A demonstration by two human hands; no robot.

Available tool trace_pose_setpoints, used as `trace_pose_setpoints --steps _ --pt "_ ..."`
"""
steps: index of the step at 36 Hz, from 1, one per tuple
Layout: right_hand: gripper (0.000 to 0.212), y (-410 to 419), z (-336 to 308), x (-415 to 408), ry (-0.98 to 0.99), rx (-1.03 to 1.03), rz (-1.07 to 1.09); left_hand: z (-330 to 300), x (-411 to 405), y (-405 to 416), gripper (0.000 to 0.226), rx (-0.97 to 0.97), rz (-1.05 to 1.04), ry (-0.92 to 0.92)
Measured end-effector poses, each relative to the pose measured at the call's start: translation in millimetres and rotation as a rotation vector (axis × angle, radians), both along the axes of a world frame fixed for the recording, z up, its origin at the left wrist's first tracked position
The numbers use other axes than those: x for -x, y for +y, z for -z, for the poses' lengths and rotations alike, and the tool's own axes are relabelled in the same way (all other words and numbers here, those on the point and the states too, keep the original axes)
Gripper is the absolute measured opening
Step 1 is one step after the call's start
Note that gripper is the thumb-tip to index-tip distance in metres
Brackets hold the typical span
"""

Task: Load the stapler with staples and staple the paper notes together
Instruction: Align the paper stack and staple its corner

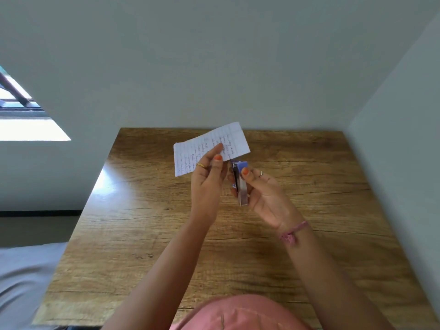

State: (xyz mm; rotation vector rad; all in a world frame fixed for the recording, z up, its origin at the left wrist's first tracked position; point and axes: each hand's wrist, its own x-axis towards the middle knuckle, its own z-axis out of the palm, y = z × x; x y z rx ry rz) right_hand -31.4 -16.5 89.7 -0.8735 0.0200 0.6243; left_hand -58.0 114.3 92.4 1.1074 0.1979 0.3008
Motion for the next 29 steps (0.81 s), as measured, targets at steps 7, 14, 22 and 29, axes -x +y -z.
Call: trace_pose_setpoints --steps 7,14,22,29 --pt "0.035 -20 2 1 -0.036 0.008 -0.084 -5 -6 19 0.025 -0.136 0.016 -0.008" --pt "0.033 -26 -1 -1 -0.021 0.025 -0.104 -13 -9 38 0.032 -0.289 0.179 0.002" --pt "0.035 -24 -5 -1 -0.007 0.043 -0.111 -20 -12 46 0.020 -0.479 0.203 0.046" --pt "0.025 -16 -4 -1 -0.006 0.052 -0.133 -20 -13 46 0.024 -0.507 0.259 0.081"
